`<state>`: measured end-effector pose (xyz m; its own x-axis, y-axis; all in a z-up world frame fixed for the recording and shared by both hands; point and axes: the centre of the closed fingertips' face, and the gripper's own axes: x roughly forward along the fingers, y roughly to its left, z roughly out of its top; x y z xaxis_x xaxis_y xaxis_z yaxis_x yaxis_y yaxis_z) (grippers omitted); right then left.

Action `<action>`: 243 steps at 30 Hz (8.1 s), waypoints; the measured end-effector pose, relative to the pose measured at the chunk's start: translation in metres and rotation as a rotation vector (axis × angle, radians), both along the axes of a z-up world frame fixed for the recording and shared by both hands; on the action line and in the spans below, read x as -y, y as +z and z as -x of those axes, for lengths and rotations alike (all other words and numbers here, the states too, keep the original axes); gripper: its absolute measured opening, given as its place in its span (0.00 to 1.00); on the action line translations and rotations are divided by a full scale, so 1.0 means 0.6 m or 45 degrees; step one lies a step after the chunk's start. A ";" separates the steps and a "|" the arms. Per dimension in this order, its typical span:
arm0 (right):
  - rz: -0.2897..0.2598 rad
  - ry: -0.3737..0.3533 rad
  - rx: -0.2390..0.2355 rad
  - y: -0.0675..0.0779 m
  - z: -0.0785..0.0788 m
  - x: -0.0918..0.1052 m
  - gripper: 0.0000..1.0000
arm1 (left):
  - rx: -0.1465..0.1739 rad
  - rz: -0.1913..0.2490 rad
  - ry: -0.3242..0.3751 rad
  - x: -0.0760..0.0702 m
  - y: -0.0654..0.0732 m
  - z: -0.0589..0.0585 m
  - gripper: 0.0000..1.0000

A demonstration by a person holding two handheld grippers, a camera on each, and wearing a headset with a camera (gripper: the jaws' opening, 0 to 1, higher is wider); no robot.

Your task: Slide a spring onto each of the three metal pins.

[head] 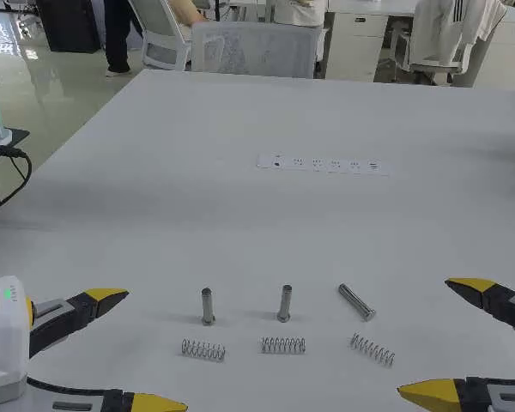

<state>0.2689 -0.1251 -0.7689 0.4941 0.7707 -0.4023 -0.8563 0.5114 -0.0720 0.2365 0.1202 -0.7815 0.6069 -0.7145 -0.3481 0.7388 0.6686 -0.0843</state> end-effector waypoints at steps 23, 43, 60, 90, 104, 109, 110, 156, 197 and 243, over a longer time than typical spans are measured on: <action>-0.002 -0.003 -0.010 -0.002 0.001 0.001 0.92 | 0.000 -0.006 0.000 -0.001 0.000 0.000 0.96; 0.008 -0.003 -0.021 -0.003 0.003 0.001 0.91 | -0.003 0.000 -0.001 0.000 0.000 0.002 0.95; -0.002 -0.025 -0.021 0.000 0.001 0.005 0.90 | 0.005 0.008 0.001 0.001 0.005 0.003 0.95; 0.055 -0.007 -0.017 0.009 -0.078 -0.021 0.83 | 0.060 0.031 0.008 0.021 0.041 0.017 0.93; 0.139 -0.016 -0.037 0.000 -0.126 -0.050 0.76 | 0.087 0.028 -0.002 0.028 0.060 0.028 0.93; 0.176 -0.018 -0.058 -0.008 -0.141 -0.061 0.73 | 0.085 0.030 0.009 0.026 0.060 0.028 0.93; 0.187 -0.016 -0.063 -0.010 -0.143 -0.063 0.72 | 0.087 0.032 0.010 0.027 0.061 0.028 0.93; 0.507 -0.182 -0.366 -0.123 -0.178 -0.086 0.19 | 0.083 0.016 0.009 0.030 0.056 0.028 0.88; 0.587 -0.284 -0.526 -0.144 -0.184 -0.085 0.06 | 0.100 0.024 0.002 0.032 0.061 0.029 0.86; 0.443 -0.330 -0.400 -0.071 -0.146 -0.069 0.06 | 0.110 0.035 -0.029 0.040 0.065 0.033 0.85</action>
<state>0.3567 -0.0837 -0.8116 0.4650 0.4339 -0.7717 -0.7125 0.7008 -0.0354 0.2166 0.0963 -0.7426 0.6176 -0.7368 -0.2749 0.7589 0.6502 -0.0377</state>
